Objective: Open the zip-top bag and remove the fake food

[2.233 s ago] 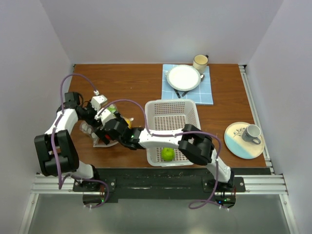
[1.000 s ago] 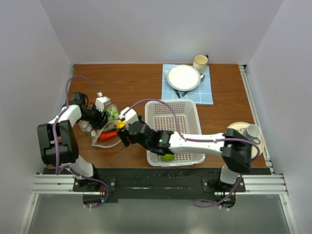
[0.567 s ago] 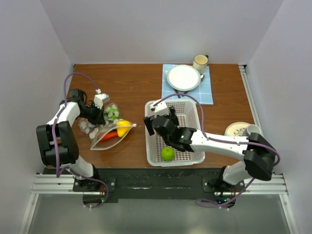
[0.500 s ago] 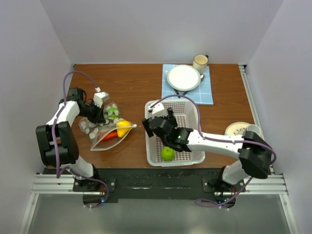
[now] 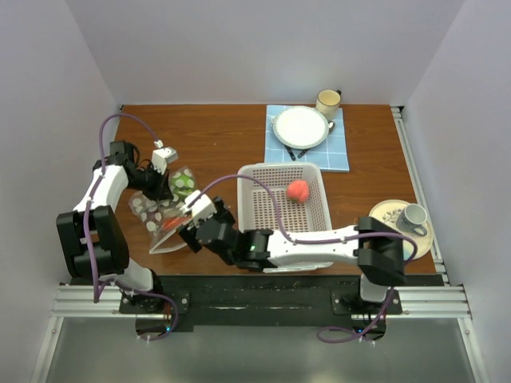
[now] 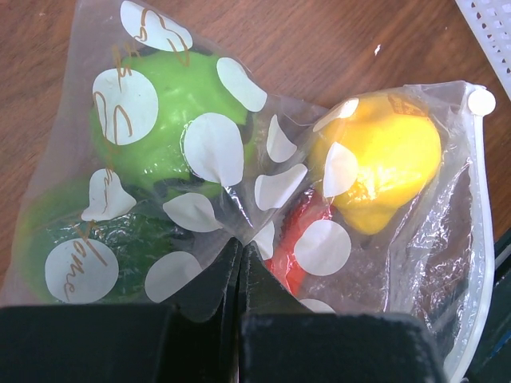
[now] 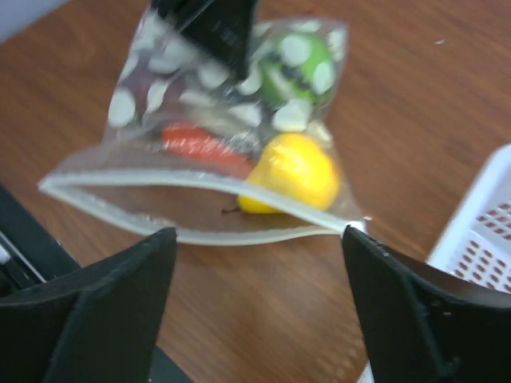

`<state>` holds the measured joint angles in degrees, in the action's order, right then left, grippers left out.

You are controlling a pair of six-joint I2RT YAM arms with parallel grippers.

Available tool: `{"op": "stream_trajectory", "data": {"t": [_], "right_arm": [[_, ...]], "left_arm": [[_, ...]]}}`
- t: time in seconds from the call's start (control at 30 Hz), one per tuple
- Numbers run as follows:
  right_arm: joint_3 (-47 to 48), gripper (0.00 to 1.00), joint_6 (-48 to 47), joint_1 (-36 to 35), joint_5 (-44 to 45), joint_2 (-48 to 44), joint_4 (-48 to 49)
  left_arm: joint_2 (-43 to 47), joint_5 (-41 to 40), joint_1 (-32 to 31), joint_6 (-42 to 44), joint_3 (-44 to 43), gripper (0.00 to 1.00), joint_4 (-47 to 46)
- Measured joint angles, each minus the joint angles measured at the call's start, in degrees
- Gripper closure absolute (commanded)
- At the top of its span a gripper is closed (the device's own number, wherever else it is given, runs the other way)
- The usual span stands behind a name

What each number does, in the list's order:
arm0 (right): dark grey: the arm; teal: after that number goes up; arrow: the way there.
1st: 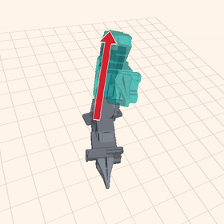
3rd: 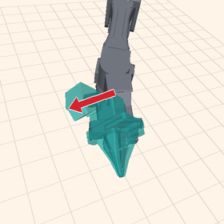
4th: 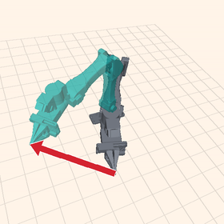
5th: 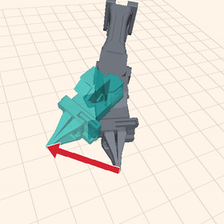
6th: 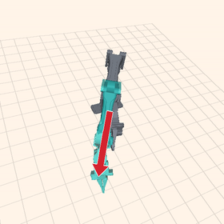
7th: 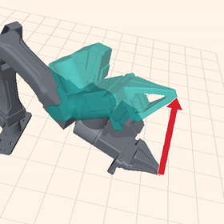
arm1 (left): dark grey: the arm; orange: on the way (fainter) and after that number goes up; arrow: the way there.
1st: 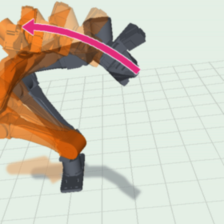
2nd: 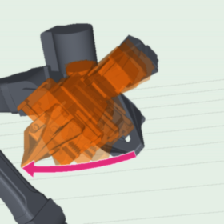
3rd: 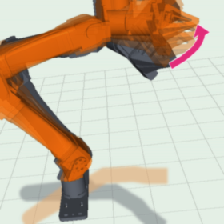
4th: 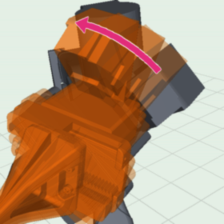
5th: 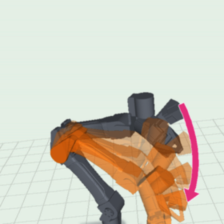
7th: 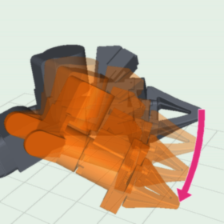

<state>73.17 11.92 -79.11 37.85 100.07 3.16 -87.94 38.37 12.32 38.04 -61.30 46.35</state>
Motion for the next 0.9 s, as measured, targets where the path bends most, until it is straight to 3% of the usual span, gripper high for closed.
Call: {"op": "stream_trajectory", "data": {"t": [0.1, 0.3, 0.53, 0.9], "right_arm": [[0.00, 0.30, -0.33, -1.64, -0.48, 4.94, 0.74], [0.00, 0.33, -0.35, -2.75, -1.38, 10.62, 3.02], [4.46, 0.14, 0.22, -1.92, -1.70, 15.65, 6.80], [11.85, 0.02, 3.52, 4.42, -2.91, 21.77, 8.22]], "left_arm": [[0.00, -0.02, 0.00, 0.00, 0.00, 1.00, 0.02], [-0.11, -0.02, 0.00, 0.00, 0.00, 1.00, 0.04], [-0.17, -0.04, 0.00, 0.04, 0.00, 1.00, 0.04], [-0.15, -0.70, 0.00, 0.48, 0.26, 1.00, -0.04]]}}
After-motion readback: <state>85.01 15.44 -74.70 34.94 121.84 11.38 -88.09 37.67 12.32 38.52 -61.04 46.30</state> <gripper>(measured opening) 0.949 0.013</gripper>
